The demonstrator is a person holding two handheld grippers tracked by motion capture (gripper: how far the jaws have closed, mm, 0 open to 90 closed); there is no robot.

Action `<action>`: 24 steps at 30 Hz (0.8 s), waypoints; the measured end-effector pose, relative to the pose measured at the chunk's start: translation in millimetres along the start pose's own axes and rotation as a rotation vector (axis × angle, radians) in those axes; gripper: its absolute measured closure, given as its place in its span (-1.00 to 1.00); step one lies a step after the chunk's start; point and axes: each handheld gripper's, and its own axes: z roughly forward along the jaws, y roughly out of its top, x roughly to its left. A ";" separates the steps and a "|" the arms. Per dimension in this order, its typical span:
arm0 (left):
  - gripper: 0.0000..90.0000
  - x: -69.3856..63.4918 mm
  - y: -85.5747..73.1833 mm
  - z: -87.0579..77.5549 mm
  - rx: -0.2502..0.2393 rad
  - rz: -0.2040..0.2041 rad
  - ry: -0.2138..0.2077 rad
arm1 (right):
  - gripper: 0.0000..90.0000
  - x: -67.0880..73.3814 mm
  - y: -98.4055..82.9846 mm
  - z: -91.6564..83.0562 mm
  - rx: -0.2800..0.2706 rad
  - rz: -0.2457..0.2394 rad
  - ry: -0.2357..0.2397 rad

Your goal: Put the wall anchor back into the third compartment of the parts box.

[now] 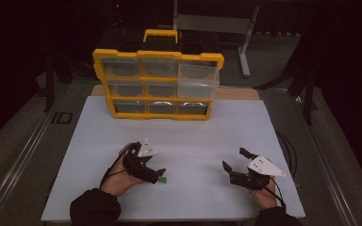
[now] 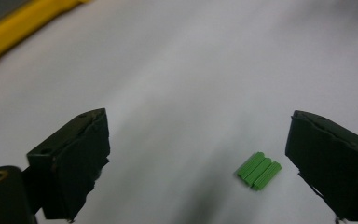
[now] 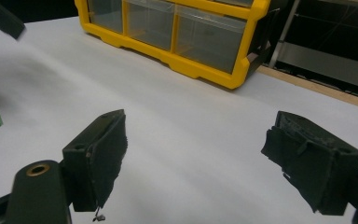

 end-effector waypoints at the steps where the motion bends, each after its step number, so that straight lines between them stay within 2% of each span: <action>1: -0.81 -3.4 1.0 5.3 0.017 0.004 -0.005 | -0.59 0.0 0.1 0.0 0.000 0.000 -0.001; 4: -0.69 -7.6 0.6 13.3 0.045 0.015 0.000 | -0.59 -0.4 -0.1 0.1 -0.001 0.000 0.000; 6: -0.66 -8.2 -2.2 17.9 0.053 0.008 -0.016 | -0.59 0.0 0.3 0.0 -0.003 0.001 0.001; 10: -0.65 -11.4 -5.9 28.2 0.086 0.013 -0.021 | -0.59 0.0 0.7 -0.2 -0.007 0.000 0.005; 14: -0.64 -12.7 -6.1 32.2 0.093 0.018 -0.011 | -0.59 -0.7 0.4 0.1 -0.004 0.003 0.006; 17: -0.63 -11.7 -6.5 34.5 0.093 0.003 0.005 | -0.59 -0.2 0.6 0.4 -0.003 0.002 0.006; 20: -0.63 -12.0 -7.3 36.7 0.096 0.005 -0.007 | -0.59 0.3 0.5 1.3 0.000 -0.003 0.010; 24: -0.65 -11.8 -8.0 37.9 0.098 0.002 0.005 | -0.59 0.9 0.4 1.6 0.003 -0.004 0.011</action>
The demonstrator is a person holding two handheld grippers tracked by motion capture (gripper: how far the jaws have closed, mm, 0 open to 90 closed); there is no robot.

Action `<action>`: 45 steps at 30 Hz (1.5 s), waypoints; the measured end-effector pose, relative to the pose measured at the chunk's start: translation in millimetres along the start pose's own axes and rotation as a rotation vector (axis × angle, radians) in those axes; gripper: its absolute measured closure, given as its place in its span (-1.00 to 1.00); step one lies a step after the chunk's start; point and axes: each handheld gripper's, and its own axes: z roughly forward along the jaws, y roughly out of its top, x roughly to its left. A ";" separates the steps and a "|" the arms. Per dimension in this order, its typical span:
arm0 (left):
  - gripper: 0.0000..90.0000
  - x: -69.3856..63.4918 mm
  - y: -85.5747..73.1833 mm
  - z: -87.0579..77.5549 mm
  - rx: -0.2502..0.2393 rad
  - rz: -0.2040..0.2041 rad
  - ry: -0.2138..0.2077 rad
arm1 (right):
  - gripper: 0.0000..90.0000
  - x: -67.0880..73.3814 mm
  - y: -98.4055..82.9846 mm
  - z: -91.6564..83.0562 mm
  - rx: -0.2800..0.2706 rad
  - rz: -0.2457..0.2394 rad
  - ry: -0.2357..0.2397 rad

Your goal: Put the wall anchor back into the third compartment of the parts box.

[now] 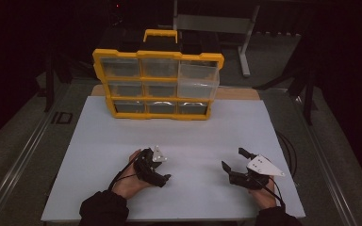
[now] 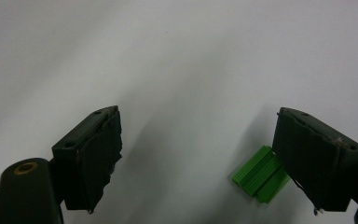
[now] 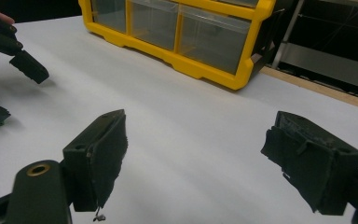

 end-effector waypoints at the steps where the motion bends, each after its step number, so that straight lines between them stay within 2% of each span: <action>1: -0.64 0.7 -0.1 0.2 0.002 -0.003 0.013 | -0.59 -0.1 -0.1 0.2 0.001 -0.001 0.000; 7: -0.62 8.9 -3.5 0.3 -0.001 -0.059 0.064 | -0.59 0.4 -0.4 1.1 0.009 -0.006 -0.002; 11: -0.57 13.7 -5.8 -2.2 -0.006 -0.087 0.063 | -0.59 0.8 -0.6 1.7 0.013 -0.010 -0.002; 26: -0.53 13.9 -11.7 -6.9 0.040 -0.059 0.028 | -0.58 1.2 -0.8 1.6 0.017 -0.014 -0.001; 31: -0.39 15.1 -13.3 -11.0 0.059 -0.056 0.020 | -0.58 1.3 -0.9 1.7 0.020 -0.017 -0.001; 35: -0.19 15.8 -14.5 -14.0 0.068 -0.054 -0.022 | -0.58 1.5 -1.1 2.1 0.025 -0.018 -0.001; 45: 0.37 10.2 -11.0 -18.8 0.113 -0.002 -0.060 | -0.58 3.5 -1.9 3.6 0.045 -0.044 -0.006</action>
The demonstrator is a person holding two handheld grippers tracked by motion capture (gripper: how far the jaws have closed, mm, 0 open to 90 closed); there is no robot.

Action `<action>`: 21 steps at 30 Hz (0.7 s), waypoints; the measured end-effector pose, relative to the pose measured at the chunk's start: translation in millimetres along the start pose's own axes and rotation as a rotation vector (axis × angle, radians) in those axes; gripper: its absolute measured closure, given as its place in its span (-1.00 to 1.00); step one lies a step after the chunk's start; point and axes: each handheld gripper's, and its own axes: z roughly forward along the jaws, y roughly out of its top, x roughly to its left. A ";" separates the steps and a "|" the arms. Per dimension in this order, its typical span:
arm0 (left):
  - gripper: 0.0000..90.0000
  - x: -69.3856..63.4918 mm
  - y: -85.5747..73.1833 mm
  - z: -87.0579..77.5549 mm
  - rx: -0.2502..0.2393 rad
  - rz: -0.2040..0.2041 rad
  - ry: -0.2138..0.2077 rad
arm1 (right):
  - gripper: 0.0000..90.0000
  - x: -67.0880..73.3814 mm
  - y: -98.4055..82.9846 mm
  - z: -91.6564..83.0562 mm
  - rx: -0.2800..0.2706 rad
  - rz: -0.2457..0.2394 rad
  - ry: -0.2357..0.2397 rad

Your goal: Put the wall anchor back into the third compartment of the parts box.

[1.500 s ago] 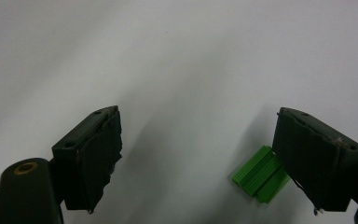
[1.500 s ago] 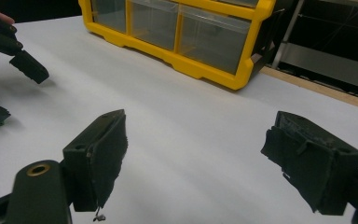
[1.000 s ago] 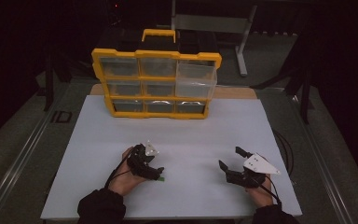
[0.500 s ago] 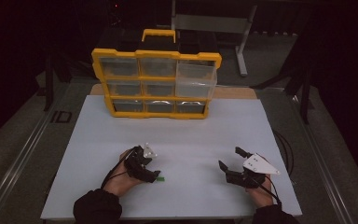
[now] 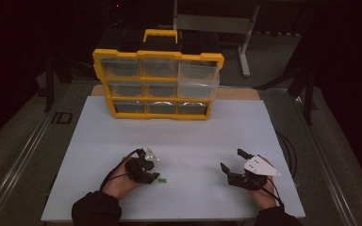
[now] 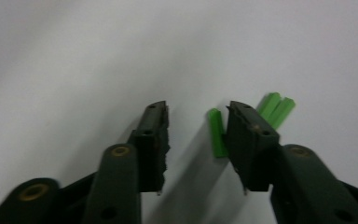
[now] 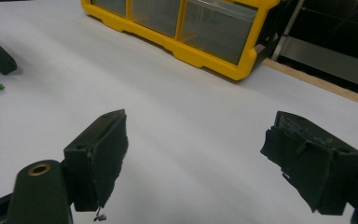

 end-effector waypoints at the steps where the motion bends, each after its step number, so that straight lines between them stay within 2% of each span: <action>1: 0.42 -0.8 0.3 -0.2 0.005 0.005 -0.001 | -0.58 0.1 0.0 -0.1 0.001 -0.001 0.002; 10: 0.77 -6.9 5.9 0.4 0.042 0.012 0.000 | -0.58 -1.5 0.0 -0.9 -0.004 0.012 0.003; 13: 0.86 -7.7 7.3 1.1 0.049 0.000 -0.003 | -0.58 -1.7 -0.2 -0.5 -0.004 0.008 0.007; 21: 0.87 -6.2 7.3 1.0 0.051 -0.015 -0.012 | -0.58 -3.0 -0.7 -0.9 -0.004 0.016 0.009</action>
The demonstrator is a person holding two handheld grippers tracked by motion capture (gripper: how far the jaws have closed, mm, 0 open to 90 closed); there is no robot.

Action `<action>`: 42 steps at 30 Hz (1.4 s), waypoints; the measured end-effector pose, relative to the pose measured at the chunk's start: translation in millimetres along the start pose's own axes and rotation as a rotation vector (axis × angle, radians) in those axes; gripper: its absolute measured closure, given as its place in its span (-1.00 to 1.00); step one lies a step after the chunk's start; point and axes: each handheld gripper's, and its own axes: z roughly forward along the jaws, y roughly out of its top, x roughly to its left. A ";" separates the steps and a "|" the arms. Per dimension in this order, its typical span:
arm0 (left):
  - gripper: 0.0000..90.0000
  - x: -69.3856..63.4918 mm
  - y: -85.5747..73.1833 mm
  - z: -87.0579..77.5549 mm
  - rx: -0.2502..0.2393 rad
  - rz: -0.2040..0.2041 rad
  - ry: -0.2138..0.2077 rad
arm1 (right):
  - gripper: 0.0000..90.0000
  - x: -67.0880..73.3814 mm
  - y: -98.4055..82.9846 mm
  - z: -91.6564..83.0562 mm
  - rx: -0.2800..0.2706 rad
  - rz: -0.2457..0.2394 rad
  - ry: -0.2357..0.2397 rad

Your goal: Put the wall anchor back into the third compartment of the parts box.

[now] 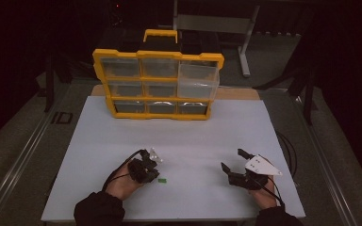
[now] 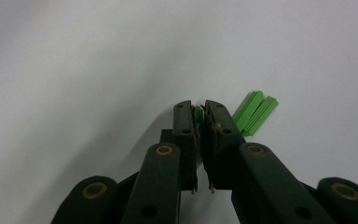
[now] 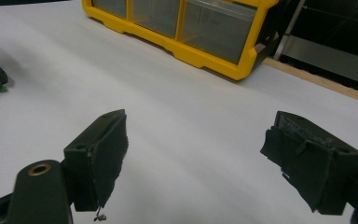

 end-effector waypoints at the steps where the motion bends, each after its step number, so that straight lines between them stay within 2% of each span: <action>1: 0.87 0.0 -0.1 0.0 0.000 0.001 0.000 | -0.58 -0.2 0.0 -0.1 0.000 0.001 0.001; 11: 0.88 1.1 1.5 -0.4 0.009 0.002 -0.009 | -0.58 0.5 -0.5 1.4 0.001 0.003 0.006; 14: 0.88 2.4 2.7 -1.5 0.018 0.011 -0.023 | -0.58 -0.6 -0.8 1.7 -0.004 0.011 0.003; 15: 0.88 3.1 3.0 -3.9 0.011 0.014 -0.047 | -0.58 -2.5 -0.8 0.8 -0.008 0.023 -0.001; 20: 0.88 4.0 7.7 -10.4 0.010 0.028 -0.049 | -0.58 -3.9 -0.8 0.0 -0.014 0.033 -0.004; 26: 0.88 9.2 21.3 -27.8 -0.006 0.046 -0.042 | -0.58 -3.1 -0.9 1.0 -0.010 0.029 -0.001; 37: 0.88 21.8 56.4 -65.2 -0.042 0.104 -0.049 | -0.58 -3.7 -0.7 0.7 -0.014 0.035 0.002; 38: 0.88 21.8 56.4 -65.2 -0.042 0.104 -0.049 | -0.58 -3.7 -0.7 0.7 -0.014 0.035 0.002; 41: 0.88 27.5 73.1 -77.1 -0.032 0.134 -0.063 | -0.58 -3.3 -0.7 1.6 -0.012 0.030 0.003; 42: 0.88 27.5 73.1 -77.1 -0.032 0.134 -0.063 | -0.58 -3.0 -0.7 1.6 -0.011 0.030 0.004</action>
